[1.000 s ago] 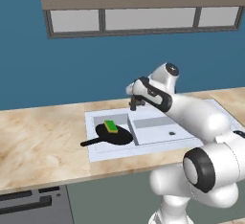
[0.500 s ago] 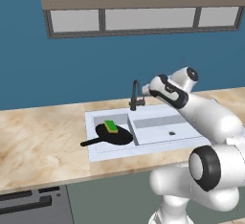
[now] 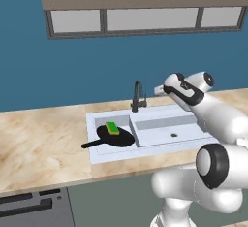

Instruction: Pick the pan and sponge and place them into the sink. Then turn on the water.

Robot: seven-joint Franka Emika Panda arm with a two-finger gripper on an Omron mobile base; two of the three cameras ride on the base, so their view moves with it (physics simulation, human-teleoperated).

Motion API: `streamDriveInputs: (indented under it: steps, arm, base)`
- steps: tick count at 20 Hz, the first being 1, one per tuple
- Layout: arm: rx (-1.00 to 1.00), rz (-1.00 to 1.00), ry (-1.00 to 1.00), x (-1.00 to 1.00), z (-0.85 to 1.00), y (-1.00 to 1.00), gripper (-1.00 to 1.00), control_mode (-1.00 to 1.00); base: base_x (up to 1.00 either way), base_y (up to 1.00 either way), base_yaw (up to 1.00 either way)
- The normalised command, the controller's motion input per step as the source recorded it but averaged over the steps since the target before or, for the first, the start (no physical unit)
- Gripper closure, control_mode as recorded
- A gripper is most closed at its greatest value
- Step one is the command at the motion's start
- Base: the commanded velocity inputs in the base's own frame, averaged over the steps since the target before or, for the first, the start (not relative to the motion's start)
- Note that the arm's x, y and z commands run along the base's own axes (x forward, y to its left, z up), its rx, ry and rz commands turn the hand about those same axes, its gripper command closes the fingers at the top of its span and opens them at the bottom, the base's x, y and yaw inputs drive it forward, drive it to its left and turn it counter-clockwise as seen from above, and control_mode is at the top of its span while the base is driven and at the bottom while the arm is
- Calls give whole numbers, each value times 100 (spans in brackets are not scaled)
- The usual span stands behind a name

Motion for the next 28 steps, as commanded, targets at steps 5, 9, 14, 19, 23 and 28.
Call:
streamDriveInputs:
  steps: [5, 9, 14, 19, 23, 28]
  arm:
    - [0, 0, 0, 5, -8, -7, -100, -100]
    - [0, 0, 0, 14, -27, -21, -100, -100]
    - [0, 2, 0, 20, -30, -29, -100, -100]
    - [0, 0, 0, 30, -27, -5, -100, -100]
    - [0, 0, 0, 34, -21, 0, -100, -100]
    - [0, 0, 0, 33, -26, 0, -100, -100]
  base:
    - [0, 0, 0]
    - [0, 0, 0]
    - [0, 0, 0]
    - [0, 0, 0]
    - [0, 0, 0]
    - [0, 0, 0]
